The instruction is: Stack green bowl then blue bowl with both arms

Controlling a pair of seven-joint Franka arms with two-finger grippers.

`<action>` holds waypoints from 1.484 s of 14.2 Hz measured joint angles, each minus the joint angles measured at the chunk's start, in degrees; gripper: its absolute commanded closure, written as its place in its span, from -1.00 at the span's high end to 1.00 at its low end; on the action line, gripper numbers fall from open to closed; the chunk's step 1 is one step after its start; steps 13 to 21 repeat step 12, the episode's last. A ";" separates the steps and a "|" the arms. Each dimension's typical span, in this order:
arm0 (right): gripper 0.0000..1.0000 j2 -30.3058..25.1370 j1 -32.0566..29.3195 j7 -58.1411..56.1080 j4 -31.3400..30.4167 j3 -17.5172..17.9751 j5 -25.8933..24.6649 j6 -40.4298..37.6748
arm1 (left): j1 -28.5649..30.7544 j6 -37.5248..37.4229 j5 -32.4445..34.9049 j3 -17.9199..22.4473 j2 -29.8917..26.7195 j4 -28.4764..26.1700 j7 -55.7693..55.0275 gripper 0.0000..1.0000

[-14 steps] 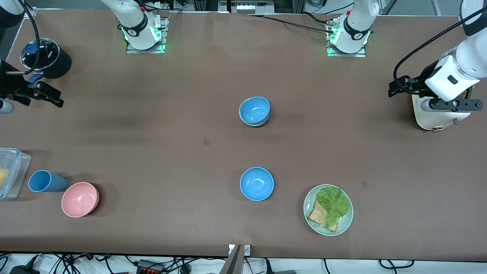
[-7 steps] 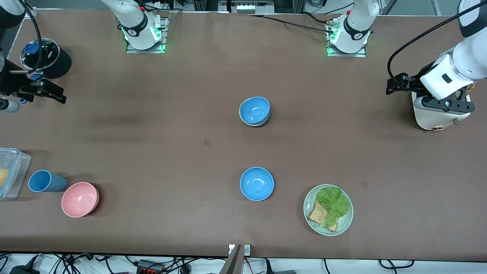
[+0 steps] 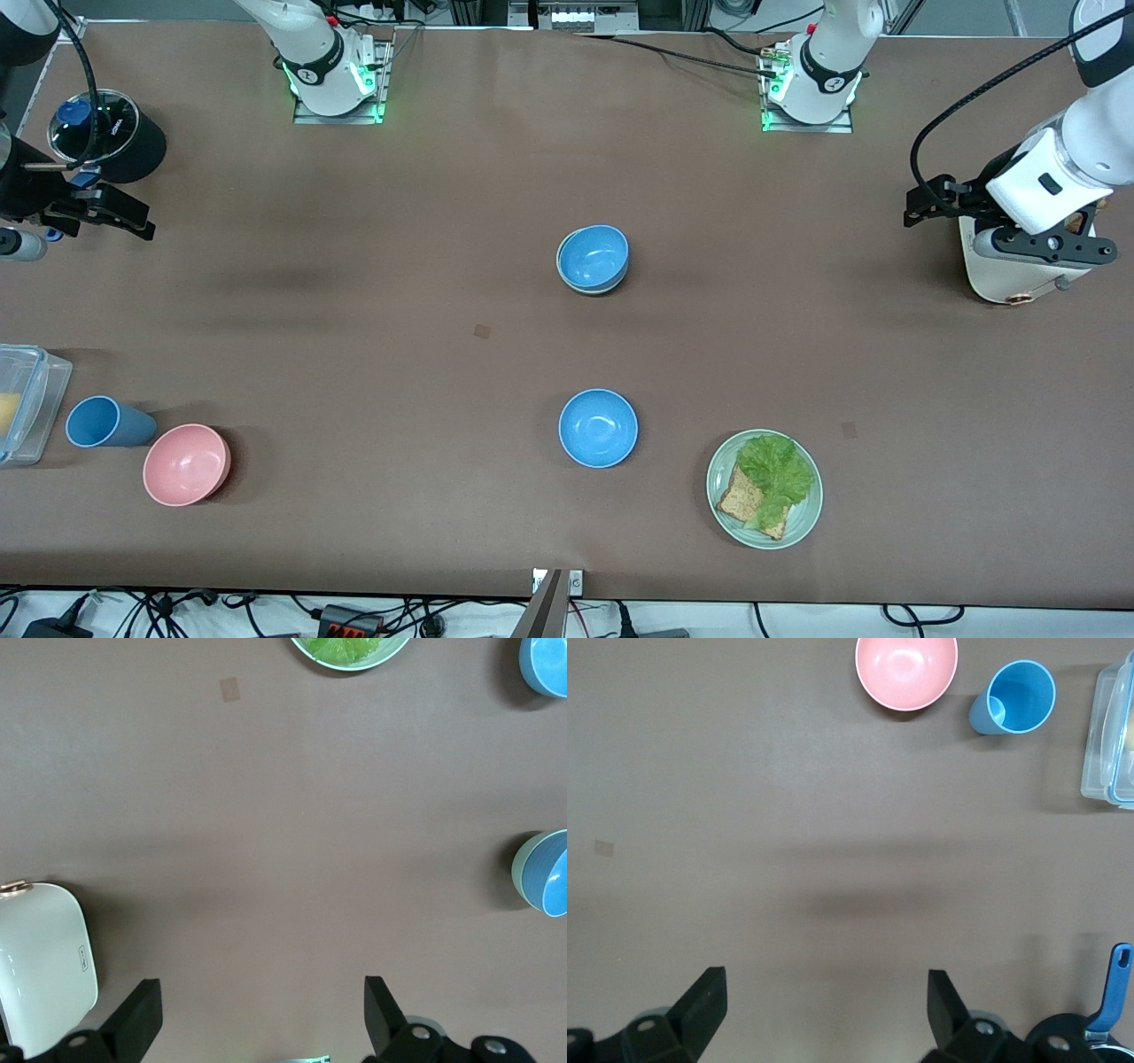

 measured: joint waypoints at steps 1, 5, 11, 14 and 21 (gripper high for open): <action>1.00 -0.05 0.00 0.00 0.00 0.00 0.00 0.08 | 0.03 0.08 0.19 0.00 0.00 0.00 0.44 1.00; 1.00 -0.38 0.00 0.00 0.00 0.00 0.00 0.18 | 0.27 0.45 0.37 0.10 0.00 0.00 2.77 1.00; 1.00 -0.43 0.00 -0.01 -0.02 0.00 0.00 0.18 | 0.34 0.55 0.37 0.12 0.26 -0.01 2.88 1.00; 1.00 -0.43 0.00 -0.01 -0.02 0.00 0.00 0.18 | 0.35 0.55 0.37 0.12 0.30 -0.01 2.88 1.00; 1.00 -0.43 0.00 -0.01 -0.02 0.00 0.00 0.18 | 0.35 0.55 0.37 0.12 0.30 -0.01 2.88 1.00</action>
